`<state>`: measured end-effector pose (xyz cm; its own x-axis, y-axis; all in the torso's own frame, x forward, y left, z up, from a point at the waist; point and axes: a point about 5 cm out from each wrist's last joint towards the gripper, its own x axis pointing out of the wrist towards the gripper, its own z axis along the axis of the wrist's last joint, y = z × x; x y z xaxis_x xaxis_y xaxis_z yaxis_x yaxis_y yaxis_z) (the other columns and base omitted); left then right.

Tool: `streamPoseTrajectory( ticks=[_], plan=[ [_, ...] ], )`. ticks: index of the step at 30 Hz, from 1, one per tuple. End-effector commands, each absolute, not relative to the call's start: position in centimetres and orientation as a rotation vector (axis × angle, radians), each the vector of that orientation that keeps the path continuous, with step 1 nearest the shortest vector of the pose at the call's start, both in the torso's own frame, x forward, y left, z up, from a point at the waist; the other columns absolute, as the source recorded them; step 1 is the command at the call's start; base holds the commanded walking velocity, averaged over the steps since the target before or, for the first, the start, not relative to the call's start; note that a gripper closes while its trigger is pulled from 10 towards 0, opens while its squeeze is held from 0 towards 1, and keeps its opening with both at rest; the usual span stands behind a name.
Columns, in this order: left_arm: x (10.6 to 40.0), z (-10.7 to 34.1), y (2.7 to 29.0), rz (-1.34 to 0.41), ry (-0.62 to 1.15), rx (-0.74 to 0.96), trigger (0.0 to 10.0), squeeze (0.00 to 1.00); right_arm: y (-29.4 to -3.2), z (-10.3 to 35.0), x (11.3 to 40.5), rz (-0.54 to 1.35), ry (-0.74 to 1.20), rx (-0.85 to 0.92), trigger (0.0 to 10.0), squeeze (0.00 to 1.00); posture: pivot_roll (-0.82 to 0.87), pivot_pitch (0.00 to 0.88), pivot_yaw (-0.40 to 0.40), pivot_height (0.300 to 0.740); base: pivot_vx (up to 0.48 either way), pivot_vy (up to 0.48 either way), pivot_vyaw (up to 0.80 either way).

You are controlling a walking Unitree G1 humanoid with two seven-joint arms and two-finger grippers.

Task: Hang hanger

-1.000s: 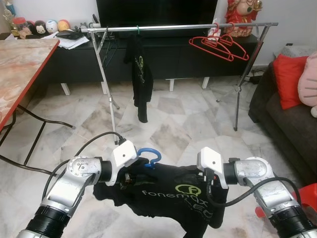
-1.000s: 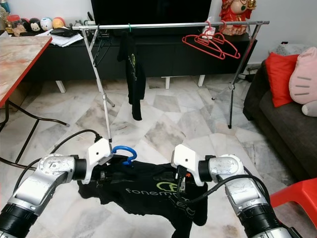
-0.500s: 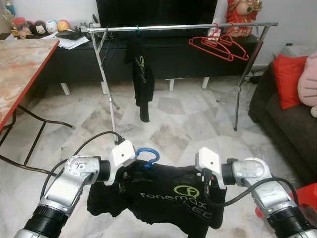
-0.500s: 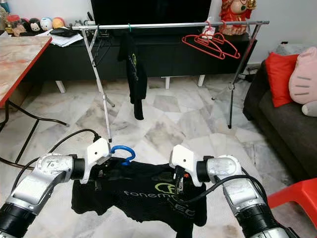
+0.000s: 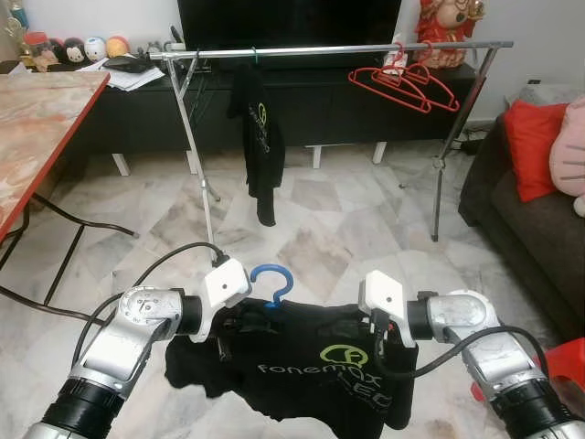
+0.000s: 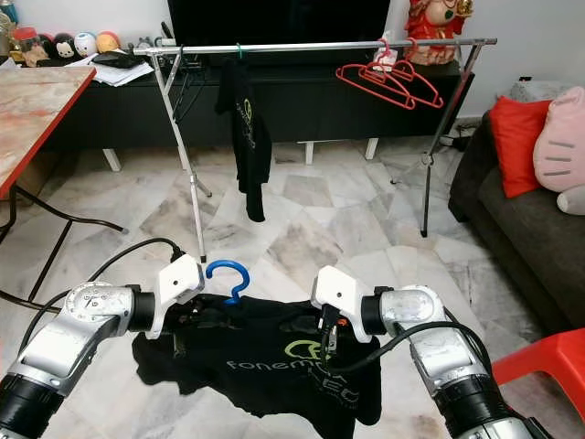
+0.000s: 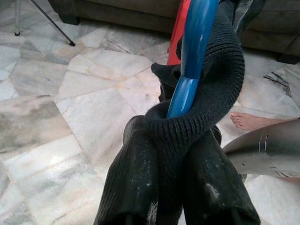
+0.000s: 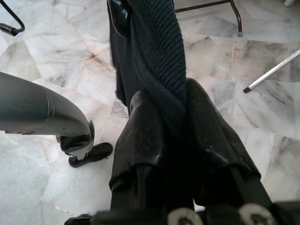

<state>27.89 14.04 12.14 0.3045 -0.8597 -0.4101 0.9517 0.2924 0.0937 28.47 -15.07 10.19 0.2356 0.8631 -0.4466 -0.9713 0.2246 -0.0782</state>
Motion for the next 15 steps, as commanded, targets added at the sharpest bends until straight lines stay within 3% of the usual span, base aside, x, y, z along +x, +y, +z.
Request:
streamPoseTrajectory(
  ticks=[1,10,11,12,13,15],
  plan=[
    [27.63,12.14,13.66,-1.254,0.309,0.344,0.0,0.0,-14.52,11.64,29.4,1.275,0.252,-0.382,10.0,0.0,-0.04,0.019,-0.032,0.74,0.0,0.0,0.0],
    [27.69,12.21,13.79,-1.245,0.31,0.345,0.0,0.0,-14.48,11.53,29.51,1.273,0.259,-0.383,10.0,0.0,-0.04,0.027,-0.032,0.74,0.0,0.0,0.0],
    [27.7,12.21,13.8,-1.245,0.31,0.346,0.0,0.0,-14.51,11.51,29.55,1.272,0.264,-0.376,10.0,0.68,-0.04,0.027,-0.031,0.74,0.0,0.0,0.0],
    [27.7,12.21,13.8,-1.245,0.31,0.346,0.0,0.0,-14.51,11.51,29.55,1.272,0.264,-0.376,10.0,0.68,-0.04,0.027,-0.031,0.74,0.0,0.0,0.0],
    [27.71,12.22,13.81,-1.246,0.31,0.348,0.0,0.0,-14.58,11.49,29.64,1.263,0.267,-0.381,10.0,1.0,-0.04,0.027,-0.031,0.74,0.0,0.0,0.0],
    [27.72,12.22,13.83,-1.246,0.31,0.352,0.0,0.0,-14.71,11.44,29.73,1.255,0.272,-0.396,10.0,1.0,-0.04,0.027,-0.031,0.74,0.0,0.0,0.0]
  ],
)
